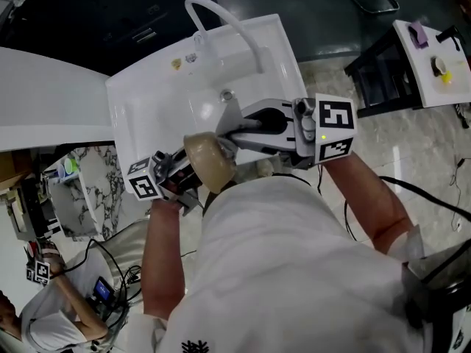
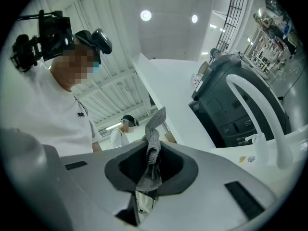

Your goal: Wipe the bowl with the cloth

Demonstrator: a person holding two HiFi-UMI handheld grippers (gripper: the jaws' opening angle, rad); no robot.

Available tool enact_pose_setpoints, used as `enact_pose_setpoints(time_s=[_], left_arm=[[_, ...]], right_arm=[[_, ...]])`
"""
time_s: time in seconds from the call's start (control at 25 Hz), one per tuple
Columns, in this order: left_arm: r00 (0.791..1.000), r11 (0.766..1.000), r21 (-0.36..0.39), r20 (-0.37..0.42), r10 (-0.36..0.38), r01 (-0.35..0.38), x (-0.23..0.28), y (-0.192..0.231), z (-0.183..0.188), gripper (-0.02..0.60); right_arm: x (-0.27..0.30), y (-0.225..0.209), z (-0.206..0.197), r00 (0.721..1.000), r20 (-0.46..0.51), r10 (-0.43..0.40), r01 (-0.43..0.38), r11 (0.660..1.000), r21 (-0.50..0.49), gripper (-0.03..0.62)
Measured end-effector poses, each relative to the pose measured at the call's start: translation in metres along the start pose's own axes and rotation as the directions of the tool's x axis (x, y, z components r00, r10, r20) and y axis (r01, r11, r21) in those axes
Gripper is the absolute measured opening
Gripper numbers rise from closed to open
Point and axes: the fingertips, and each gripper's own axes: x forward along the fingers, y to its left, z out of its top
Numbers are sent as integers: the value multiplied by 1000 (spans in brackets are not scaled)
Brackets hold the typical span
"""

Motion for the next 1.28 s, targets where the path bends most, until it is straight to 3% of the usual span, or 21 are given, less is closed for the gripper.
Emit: enact_pose_setpoints(time_s=[0.4,0.6,1.0,1.28], left_arm=[[999,1000,-22,-51,-13,11,5,0,-11,18],[990,1000,-15,-137,-19,17,11,-4,-28,17],[987,997,6,-140,-76,78,21,-21,-26,18],[993,994,61,-84,-85,90,17,-33,-4,17]], right_arm=[[2,4,10,999,22,27,-27,999,-17,43],[12,8,14,999,17,44,-44,998,-43,43],[22,-9,-6,999,-29,24,-25,1000,-12,43],[21,-21,-31,996,-86,-11,12,1000,15,43]])
